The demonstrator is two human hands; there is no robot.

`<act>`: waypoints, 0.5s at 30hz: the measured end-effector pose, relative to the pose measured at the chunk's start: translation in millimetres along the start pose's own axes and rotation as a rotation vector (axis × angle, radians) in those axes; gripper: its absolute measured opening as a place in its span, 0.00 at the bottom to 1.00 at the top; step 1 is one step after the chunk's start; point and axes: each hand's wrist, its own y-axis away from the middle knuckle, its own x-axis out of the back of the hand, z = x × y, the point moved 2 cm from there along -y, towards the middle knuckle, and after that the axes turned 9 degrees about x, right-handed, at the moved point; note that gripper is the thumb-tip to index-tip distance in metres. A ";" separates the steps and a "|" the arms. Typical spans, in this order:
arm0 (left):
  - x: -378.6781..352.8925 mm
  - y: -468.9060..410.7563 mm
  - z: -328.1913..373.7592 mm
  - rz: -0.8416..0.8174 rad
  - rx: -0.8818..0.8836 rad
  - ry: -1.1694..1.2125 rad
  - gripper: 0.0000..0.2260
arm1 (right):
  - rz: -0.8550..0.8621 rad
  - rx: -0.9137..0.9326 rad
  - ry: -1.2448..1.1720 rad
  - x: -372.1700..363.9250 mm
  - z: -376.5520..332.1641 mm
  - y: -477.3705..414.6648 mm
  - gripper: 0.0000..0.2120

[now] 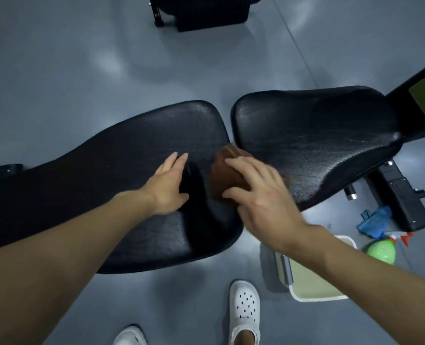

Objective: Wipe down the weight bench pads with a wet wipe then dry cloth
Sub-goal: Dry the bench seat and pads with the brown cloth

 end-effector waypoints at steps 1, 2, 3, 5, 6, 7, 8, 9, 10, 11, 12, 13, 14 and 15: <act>2.4 1.7 -13.5 0.019 0.023 -0.007 0.42 | -0.116 0.014 0.035 -10.4 -12.0 -11.2 0.23; 5.7 3.6 -28.6 0.032 0.054 -0.019 0.41 | -0.219 0.015 0.063 -22.7 -22.8 -18.9 0.28; 8.4 4.2 -40.5 0.038 0.083 -0.036 0.41 | -0.275 -0.015 0.076 -33.2 -28.7 -21.0 0.31; 12.4 3.4 -60.8 0.024 0.125 -0.057 0.45 | -0.285 -0.114 0.076 -51.4 -37.2 -20.9 0.33; 13.3 2.7 -67.8 -0.007 0.141 -0.060 0.48 | -0.296 -0.158 0.088 -61.3 -39.5 -21.6 0.32; 12.7 1.6 -72.0 -0.051 0.154 -0.068 0.52 | -0.300 -0.184 0.120 -70.7 -40.2 -23.5 0.30; 10.4 1.1 -73.7 -0.093 0.161 -0.087 0.54 | -0.298 -0.194 0.168 -79.0 -38.7 -26.4 0.28; 7.0 0.9 -74.3 -0.118 0.163 -0.113 0.56 | -0.301 -0.199 0.213 -85.0 -36.1 -30.6 0.27; 3.3 1.0 -74.8 -0.120 0.163 -0.134 0.57 | -0.296 -0.200 0.247 -90.0 -31.7 -35.0 0.26; -0.2 0.9 -75.3 -0.104 0.161 -0.143 0.57 | -0.285 -0.194 0.266 -93.8 -26.1 -39.3 0.25; -3.2 1.3 -75.7 -0.080 0.157 -0.141 0.58 | -0.270 -0.185 0.275 -94.4 -20.7 -45.0 0.25; -5.8 1.3 -76.3 -0.056 0.154 -0.134 0.58 | -0.256 -0.177 0.279 -94.0 -15.3 -51.5 0.25; -8.1 1.1 -76.8 -0.038 0.152 -0.130 0.57 | -0.247 -0.178 0.280 -92.9 -9.7 -59.0 0.25; -9.8 0.4 -77.3 -0.027 0.150 -0.129 0.57 | -0.243 -0.185 0.281 -91.7 -4.3 -67.6 0.25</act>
